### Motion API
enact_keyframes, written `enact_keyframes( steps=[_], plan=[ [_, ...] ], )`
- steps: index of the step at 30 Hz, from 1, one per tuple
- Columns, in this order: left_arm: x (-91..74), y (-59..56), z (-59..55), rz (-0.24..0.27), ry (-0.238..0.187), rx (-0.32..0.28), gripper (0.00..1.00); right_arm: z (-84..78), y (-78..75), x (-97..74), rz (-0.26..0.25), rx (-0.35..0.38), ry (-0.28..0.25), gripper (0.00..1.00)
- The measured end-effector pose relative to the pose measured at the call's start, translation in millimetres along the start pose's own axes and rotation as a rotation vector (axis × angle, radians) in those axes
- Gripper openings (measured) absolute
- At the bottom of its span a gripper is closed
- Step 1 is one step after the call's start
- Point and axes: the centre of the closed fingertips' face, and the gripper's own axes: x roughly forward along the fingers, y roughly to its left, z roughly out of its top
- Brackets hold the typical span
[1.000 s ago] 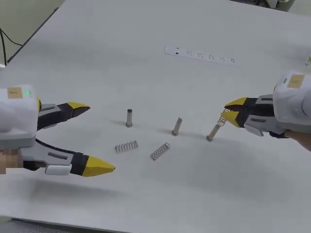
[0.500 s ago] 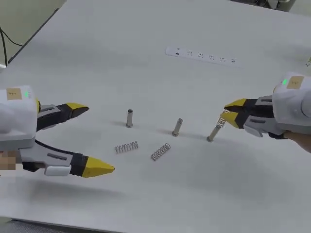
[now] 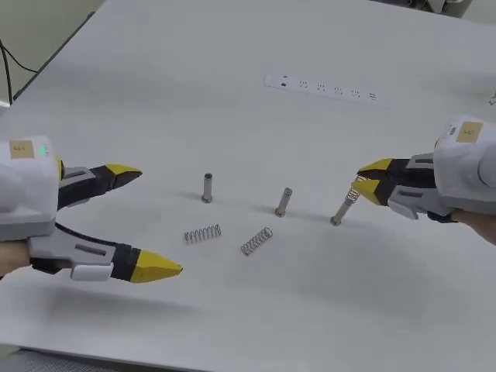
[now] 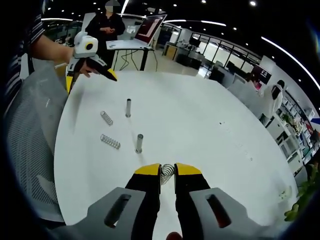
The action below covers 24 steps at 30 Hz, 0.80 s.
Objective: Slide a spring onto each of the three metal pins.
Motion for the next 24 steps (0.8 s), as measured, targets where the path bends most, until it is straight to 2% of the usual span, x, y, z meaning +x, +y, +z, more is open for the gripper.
enact_keyframes(
  steps=[15,24],
  plan=[
    [-1.9,0.6,-2.1,0.005,0.006,-0.009,0.97,-11.8,2.0,7.8,0.008,0.012,0.022,0.07],
    [-1.5,0.3,-4.7,0.004,0.01,-0.013,0.96,-24.3,5.9,20.8,0.026,0.026,0.055,0.07]
  ],
)
